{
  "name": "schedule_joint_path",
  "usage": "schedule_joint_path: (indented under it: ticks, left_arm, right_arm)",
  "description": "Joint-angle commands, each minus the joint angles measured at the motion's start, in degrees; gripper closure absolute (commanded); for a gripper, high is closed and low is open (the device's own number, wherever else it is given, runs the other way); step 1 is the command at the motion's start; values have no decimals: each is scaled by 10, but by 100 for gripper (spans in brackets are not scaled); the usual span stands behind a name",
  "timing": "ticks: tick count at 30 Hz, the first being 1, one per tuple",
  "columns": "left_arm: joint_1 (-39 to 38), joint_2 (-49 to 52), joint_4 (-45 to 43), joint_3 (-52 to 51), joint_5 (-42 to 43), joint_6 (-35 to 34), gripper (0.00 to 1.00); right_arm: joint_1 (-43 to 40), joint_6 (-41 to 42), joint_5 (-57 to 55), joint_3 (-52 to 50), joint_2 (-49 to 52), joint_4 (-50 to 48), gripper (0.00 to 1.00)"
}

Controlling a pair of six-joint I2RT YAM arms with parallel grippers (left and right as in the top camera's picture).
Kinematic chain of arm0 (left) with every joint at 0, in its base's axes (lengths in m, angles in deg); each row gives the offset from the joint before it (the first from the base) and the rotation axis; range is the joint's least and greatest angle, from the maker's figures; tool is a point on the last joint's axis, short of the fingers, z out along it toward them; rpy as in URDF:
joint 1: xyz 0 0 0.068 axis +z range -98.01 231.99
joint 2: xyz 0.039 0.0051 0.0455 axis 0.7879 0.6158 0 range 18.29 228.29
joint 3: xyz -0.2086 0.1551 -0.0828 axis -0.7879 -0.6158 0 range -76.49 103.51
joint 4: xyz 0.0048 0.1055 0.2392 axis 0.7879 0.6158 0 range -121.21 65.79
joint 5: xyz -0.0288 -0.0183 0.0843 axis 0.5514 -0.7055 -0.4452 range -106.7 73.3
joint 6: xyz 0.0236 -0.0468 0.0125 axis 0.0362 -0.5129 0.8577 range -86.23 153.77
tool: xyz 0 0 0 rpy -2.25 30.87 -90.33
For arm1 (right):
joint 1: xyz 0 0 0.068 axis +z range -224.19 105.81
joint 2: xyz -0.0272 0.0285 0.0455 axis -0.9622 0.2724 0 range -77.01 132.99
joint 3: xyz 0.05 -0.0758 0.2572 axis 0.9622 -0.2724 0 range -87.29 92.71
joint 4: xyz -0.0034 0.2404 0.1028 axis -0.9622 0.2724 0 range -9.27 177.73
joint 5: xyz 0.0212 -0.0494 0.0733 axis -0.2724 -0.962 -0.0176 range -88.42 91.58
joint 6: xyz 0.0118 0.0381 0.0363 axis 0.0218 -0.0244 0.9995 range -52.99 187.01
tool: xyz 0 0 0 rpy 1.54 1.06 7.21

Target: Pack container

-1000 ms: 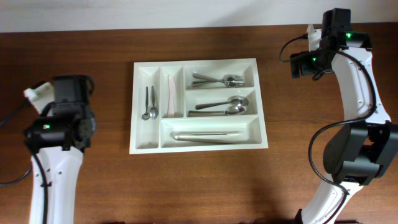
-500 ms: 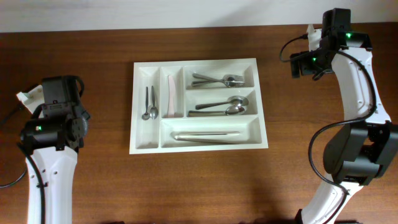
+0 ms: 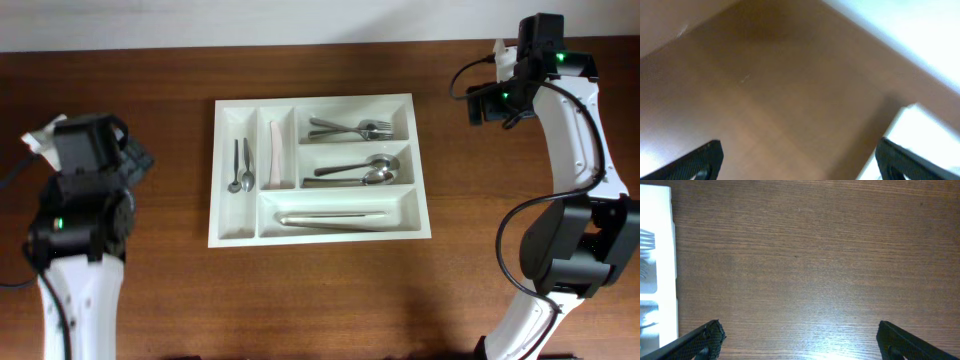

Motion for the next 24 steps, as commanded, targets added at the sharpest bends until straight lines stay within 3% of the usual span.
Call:
schedule_joint_path:
  ticks: [1, 5, 11, 17, 24]
  left_arm:
    - [-26, -77, -84, -3, 41, 98, 1]
    - [-43, -148, -119, -39, 42, 164, 1]
    - [-44, -296, -153, -211, 105, 164, 1]
    - [-50, -472, -278, -459, 165, 164, 1]
    - [-50, -571, -274, -553, 179, 165, 1]
  right_arm:
    - [2, -4, -1, 2, -12, 0, 1]
    - [2, -4, -1, 2, -12, 0, 1]
    - [2, -4, -1, 2, -12, 0, 1]
    - [2, -4, -1, 2, -12, 0, 1]
    - [2, -4, -1, 2, -12, 0, 1]
